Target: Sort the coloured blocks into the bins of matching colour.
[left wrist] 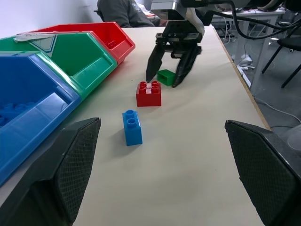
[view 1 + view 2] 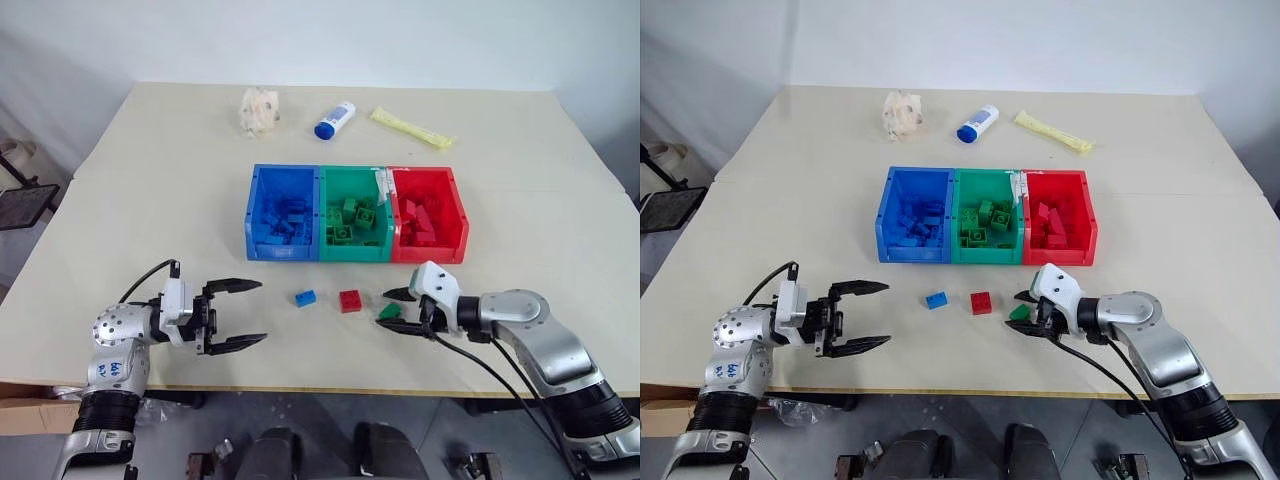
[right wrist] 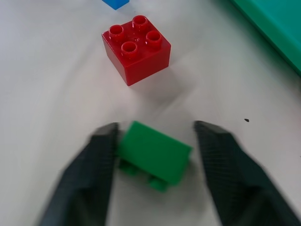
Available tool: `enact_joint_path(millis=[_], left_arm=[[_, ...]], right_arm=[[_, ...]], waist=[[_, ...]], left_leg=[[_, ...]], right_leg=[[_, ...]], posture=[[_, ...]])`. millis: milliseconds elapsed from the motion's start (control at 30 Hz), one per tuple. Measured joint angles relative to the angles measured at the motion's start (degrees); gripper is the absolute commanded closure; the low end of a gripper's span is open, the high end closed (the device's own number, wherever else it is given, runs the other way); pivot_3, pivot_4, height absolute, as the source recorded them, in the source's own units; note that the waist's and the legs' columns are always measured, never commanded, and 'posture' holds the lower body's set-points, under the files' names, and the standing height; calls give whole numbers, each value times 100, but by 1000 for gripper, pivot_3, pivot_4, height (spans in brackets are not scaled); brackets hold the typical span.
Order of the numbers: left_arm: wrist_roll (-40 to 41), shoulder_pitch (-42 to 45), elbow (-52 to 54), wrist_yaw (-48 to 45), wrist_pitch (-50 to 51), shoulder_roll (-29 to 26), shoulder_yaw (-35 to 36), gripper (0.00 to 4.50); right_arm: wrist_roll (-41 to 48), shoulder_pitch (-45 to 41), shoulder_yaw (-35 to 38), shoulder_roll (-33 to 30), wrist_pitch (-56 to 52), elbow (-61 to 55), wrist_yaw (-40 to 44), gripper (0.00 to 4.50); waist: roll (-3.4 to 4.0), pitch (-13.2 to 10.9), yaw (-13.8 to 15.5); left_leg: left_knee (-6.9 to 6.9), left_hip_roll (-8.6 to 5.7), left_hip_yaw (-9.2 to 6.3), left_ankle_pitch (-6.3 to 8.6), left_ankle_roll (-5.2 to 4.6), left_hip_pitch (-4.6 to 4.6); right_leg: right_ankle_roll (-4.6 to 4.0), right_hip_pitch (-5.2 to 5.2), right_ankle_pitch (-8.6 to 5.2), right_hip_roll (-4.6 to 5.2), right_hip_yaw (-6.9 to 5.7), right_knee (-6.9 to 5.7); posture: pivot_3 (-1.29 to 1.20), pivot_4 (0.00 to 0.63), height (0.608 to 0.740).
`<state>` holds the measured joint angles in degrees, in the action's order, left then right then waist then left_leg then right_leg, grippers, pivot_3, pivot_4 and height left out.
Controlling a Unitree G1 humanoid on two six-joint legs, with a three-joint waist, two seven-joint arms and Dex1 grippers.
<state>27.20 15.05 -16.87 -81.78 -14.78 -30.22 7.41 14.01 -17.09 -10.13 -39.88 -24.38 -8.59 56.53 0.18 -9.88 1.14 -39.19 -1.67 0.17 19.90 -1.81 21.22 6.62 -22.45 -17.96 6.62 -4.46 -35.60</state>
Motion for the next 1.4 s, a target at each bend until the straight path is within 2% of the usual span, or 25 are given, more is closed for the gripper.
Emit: enact_joint_path(millis=[300, 467, 600, 733, 867, 900, 1100, 1233, 1400], left_arm=[[1, -7, 47, 35, 31, 9, 0, 0], [2, -1, 42, 24, 28, 55, -20, 0], [1, 54, 36, 32, 19, 130, -74, 0], [-1, 72, 35, 49, -4, 222, -109, 0], [-1, 72, 32, 75, -22, 230, -119, 0], [-1, 72, 32, 89, -23, 230, -119, 0], [-2, 107, 7, 93, -31, 247, -130, 0], [-6, 252, -172, 84, -46, 271, -157, 0], [-14, 398, -362, 17, -100, 304, -184, 0]], right_arm=[[270, 67, 256, 8, -95, -250, 23, 2855], [539, -810, 456, 296, -227, -289, -112, 2855], [364, -1769, 471, 711, 63, 586, -380, 2855], [-55, -2507, 416, 1087, 447, 1750, -755, 1485], [-196, -2602, 401, 1225, 795, 2160, -775, 208], [-202, -2596, 401, 1226, 827, 2178, -753, 18], [-109, -2367, 433, 1100, 860, 1882, -499, 18], [249, -1942, 606, 735, 594, 1317, -65, 18], [891, -921, 953, -78, 169, 367, 662, 18]], waist=[[0, 0, -1], [0, 0, -97], [0, 0, -139], [0, 0, -138], [0, 0, -136], [0, 0, -142], [1, 0, -125], [0, 0, -121], [-1, -1, -97]], left_leg=[[0, 0, 1, 0, 0, 0], [0, 3, -1, -1, 2, -1], [1, 2, -1, -1, 2, -1], [3, 0, -3, -1, 2, 2], [3, -6, -10, -1, 1, 7], [3, -7, -9, -1, 1, 8], [2, -3, -10, -1, 2, 7], [0, -6, -8, -1, 2, 7], [1, -4, -12, -1, 1, 7]], right_leg=[[0, -1, 0, 0, 0, -1], [0, -2, 0, -1, 0, -3], [0, -4, 0, -1, 0, -7], [0, -8, 0, -1, -4, -12], [0, -9, 0, 1, -9, -13], [0, -9, 0, 2, -9, -13], [0, -8, 0, 0, -10, -15], [0, -6, 0, 1, -9, -12], [0, -1, 0, 1, -14, -5]], posture=[[0, 150, 740], [0, 150, 740], [0, 150, 740], [0, 150, 740], [0, 150, 740], [0, 150, 740], [0, 150, 740], [0, 150, 740], [0, 150, 740]])
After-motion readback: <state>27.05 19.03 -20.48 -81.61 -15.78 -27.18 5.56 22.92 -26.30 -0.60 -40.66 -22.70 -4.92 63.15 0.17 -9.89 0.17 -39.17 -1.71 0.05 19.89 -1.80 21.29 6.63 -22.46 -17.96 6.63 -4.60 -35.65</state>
